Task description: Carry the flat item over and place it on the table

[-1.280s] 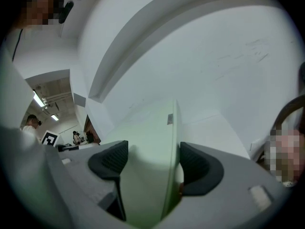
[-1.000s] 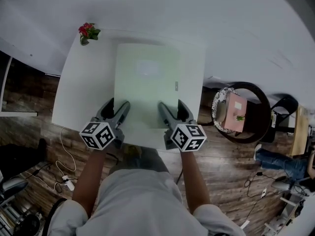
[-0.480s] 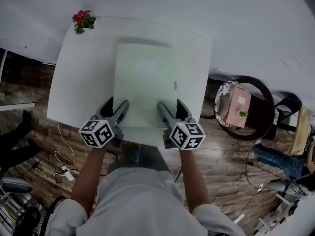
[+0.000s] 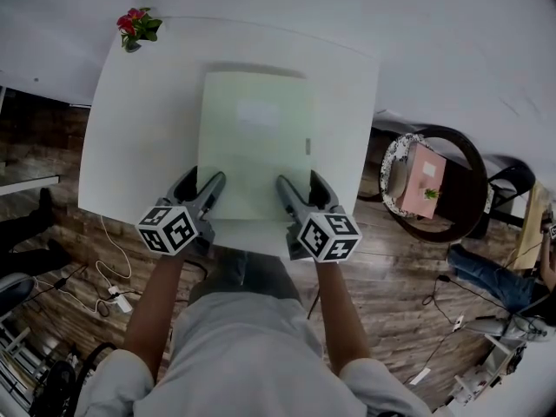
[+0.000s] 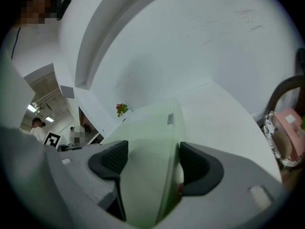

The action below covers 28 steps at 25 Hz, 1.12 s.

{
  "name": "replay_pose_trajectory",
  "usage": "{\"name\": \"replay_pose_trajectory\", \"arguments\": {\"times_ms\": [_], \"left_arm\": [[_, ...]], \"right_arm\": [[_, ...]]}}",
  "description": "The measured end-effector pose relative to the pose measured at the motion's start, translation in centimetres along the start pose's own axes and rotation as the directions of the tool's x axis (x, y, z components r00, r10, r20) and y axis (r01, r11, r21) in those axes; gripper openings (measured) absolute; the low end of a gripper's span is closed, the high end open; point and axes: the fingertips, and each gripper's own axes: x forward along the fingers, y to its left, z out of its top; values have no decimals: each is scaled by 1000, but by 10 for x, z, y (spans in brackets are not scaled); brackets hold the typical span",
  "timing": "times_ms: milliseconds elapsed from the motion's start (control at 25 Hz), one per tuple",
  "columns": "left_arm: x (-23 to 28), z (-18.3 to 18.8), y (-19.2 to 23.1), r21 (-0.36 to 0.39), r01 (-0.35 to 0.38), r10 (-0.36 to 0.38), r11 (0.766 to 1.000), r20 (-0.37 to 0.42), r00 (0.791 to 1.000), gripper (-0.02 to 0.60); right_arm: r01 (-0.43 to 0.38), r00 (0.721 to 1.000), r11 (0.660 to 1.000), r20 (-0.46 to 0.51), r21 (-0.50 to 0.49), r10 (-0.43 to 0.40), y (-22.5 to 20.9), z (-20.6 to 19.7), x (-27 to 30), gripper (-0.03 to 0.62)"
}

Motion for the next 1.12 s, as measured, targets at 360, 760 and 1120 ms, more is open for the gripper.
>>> {"name": "replay_pose_trajectory", "arguments": {"times_ms": [360,760,1120], "left_arm": [[4,-7,9,12,1,-1,1000,-31,1000,305],[6,-14,18,26,-17,18,1000,-53,998,308],[3,-10,17,69,-15,17,998,-35,999,311]], "right_arm": [[8,1000,1000,-16,13,-8,-1,-9,6,336],[16,999,1000,-33,18,-16,-2,-17,10,336],[21,999,1000,-33,-15,-22,-3,-19,8,336]]}}
